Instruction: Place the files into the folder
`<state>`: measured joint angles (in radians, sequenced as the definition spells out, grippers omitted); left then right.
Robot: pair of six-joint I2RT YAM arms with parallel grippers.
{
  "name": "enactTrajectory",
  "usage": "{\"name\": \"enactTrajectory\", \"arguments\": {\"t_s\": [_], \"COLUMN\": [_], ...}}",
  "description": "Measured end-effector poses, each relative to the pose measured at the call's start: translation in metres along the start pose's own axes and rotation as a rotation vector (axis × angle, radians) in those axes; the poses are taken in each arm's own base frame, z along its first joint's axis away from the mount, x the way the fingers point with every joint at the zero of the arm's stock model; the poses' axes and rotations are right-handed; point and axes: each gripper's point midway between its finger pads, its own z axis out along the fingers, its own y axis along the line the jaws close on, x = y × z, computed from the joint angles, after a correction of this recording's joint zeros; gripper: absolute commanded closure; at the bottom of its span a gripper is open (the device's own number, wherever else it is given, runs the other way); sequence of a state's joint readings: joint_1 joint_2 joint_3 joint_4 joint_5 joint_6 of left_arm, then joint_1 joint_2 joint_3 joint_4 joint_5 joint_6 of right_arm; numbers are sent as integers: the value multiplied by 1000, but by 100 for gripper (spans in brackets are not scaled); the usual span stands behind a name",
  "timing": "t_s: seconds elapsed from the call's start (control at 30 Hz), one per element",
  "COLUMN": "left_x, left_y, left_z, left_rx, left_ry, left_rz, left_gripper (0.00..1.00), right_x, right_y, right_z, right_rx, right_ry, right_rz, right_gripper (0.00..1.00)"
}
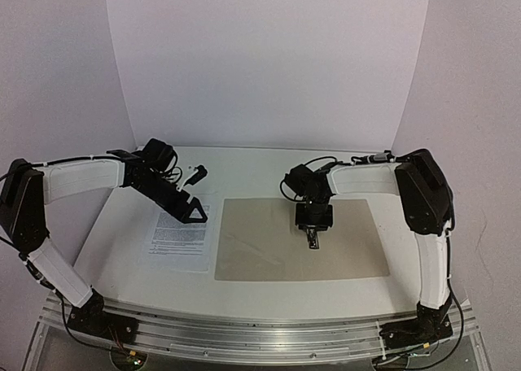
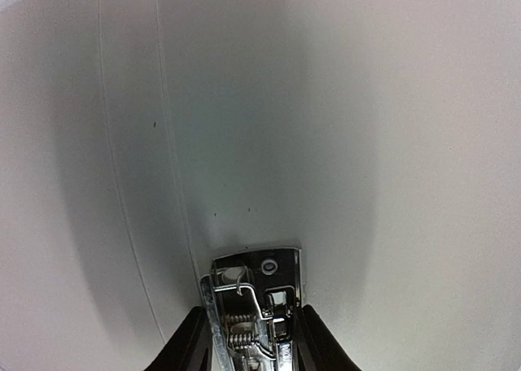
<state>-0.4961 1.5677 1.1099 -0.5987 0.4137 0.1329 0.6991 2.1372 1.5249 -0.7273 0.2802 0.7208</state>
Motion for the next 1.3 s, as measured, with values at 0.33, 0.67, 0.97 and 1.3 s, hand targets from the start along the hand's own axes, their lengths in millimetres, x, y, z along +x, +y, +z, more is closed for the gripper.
{"name": "enactTrajectory", "arguments": {"t_s": [0.33, 0.67, 0.97, 1.3], "left_x": [8, 20, 55, 98], "left_y": [5, 48, 140, 170], "left_z": [0, -18, -47, -31], "left_rx": [-12, -129, -291, -302], "left_ry": [11, 27, 36, 76], "left_rz": [-14, -111, -405, -562], "left_gripper": [17, 9, 12, 25], "right_x": [-13, -45, -74, 3], "right_y": [5, 32, 128, 276], "right_z": [1, -34, -125, -74], "right_rx": [-16, -106, -390, -746], "right_ry": [-14, -75, -253, -42], "right_rz": [21, -7, -70, -143], "right_gripper": [53, 38, 35, 48]}}
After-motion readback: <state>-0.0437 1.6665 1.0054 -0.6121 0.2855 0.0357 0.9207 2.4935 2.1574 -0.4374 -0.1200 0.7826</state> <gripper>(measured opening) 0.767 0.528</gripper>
